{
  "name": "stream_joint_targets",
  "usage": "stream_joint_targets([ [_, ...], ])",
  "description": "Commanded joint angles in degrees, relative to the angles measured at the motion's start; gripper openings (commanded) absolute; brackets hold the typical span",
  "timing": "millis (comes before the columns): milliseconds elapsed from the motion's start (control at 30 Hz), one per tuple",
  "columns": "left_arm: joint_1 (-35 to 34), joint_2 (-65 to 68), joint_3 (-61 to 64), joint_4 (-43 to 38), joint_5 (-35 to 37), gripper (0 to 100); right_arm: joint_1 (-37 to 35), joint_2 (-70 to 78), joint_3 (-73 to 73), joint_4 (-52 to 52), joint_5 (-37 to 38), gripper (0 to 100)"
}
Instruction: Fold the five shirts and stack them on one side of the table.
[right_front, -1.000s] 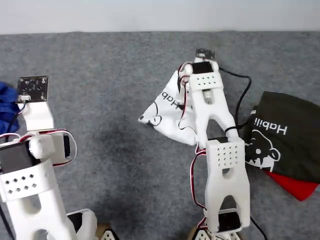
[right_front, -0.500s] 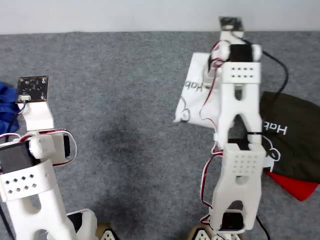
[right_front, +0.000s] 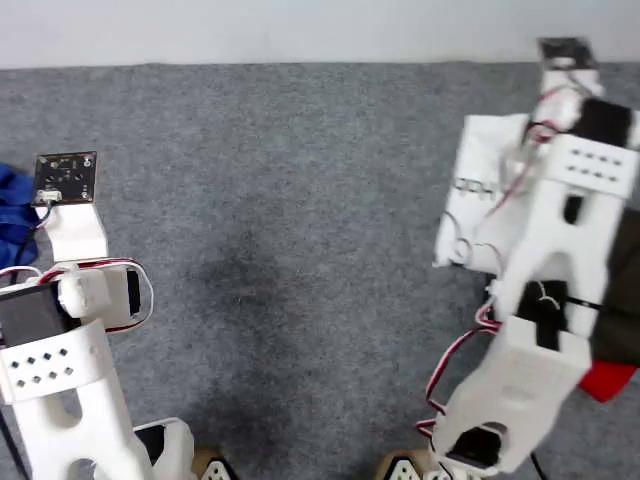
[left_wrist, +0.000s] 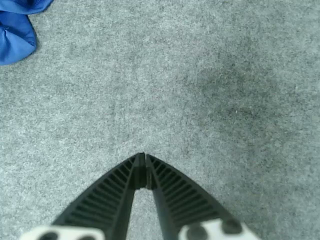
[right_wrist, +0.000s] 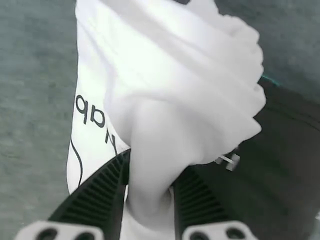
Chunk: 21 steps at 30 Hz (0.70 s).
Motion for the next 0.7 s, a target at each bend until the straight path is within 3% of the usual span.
stream_joint_targets([
  [0,0.0,-1.1,-0.1,1.1,-0.7,0,6.2,-3.1,-0.4,2.2,4.5,0.9],
  [667,0.0,-1.1,-0.1,1.1,-0.7,0,24.4,7.6,-0.5,2.2,13.1,3.0],
])
